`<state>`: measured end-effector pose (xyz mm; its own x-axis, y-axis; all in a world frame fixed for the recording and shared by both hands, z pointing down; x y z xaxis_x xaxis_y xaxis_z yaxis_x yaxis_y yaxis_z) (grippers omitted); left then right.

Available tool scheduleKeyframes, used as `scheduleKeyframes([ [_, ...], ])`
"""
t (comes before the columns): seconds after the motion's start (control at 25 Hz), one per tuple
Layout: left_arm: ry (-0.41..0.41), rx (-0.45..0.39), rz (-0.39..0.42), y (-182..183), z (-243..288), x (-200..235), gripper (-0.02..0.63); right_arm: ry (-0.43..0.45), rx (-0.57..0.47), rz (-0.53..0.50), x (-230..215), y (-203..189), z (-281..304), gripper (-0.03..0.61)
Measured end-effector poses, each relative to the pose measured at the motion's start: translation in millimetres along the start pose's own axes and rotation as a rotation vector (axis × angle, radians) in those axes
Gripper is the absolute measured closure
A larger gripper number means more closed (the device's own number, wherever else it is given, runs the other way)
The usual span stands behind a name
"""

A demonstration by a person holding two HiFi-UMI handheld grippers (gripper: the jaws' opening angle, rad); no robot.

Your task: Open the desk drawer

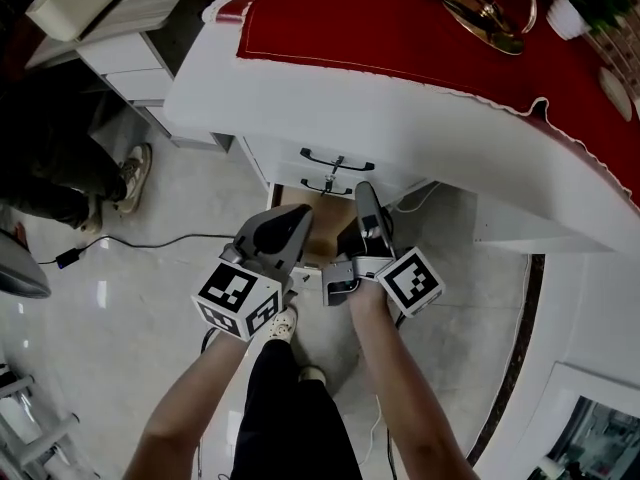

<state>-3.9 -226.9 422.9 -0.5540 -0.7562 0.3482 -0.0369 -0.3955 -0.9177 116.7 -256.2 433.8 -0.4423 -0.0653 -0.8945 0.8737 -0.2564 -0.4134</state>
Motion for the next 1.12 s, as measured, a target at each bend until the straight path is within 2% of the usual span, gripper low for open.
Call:
scheduleKeyframes([
  [0.12,-0.006,0.004,0.007,2,4,4,0.601,0.041,0.005,-0.023,13,2,16,0.479],
  [0.4,-0.004,0.025,0.023,-1,7,11,0.601,-0.036,0.028,0.074,4,-4,37,0.48],
  [0.52,0.01,0.026,0.03,-1,6,14,0.601,-0.045,0.014,0.072,2,-4,36,0.503],
  [0.8,0.003,0.026,0.031,-3,7,13,0.601,-0.092,0.0,0.049,1,-4,33,0.512],
  [1.0,-0.003,0.027,0.031,-10,4,8,0.601,-0.08,0.004,0.074,4,-5,34,0.514],
  [1.12,0.001,0.025,0.022,-15,-1,3,0.601,-0.053,-0.005,0.127,7,-7,30,0.518],
])
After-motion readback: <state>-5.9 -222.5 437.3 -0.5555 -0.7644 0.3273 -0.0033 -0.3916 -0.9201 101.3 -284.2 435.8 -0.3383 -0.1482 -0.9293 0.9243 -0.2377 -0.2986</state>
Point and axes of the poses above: the fingertips, and each gripper's own axes: z forward along the fingers, x to its left, y out of its top, the point moved 2 cm from there along -z, backward along the fingers, and after that the axes turned 8 degrees about -y, right-handed, at the moved point
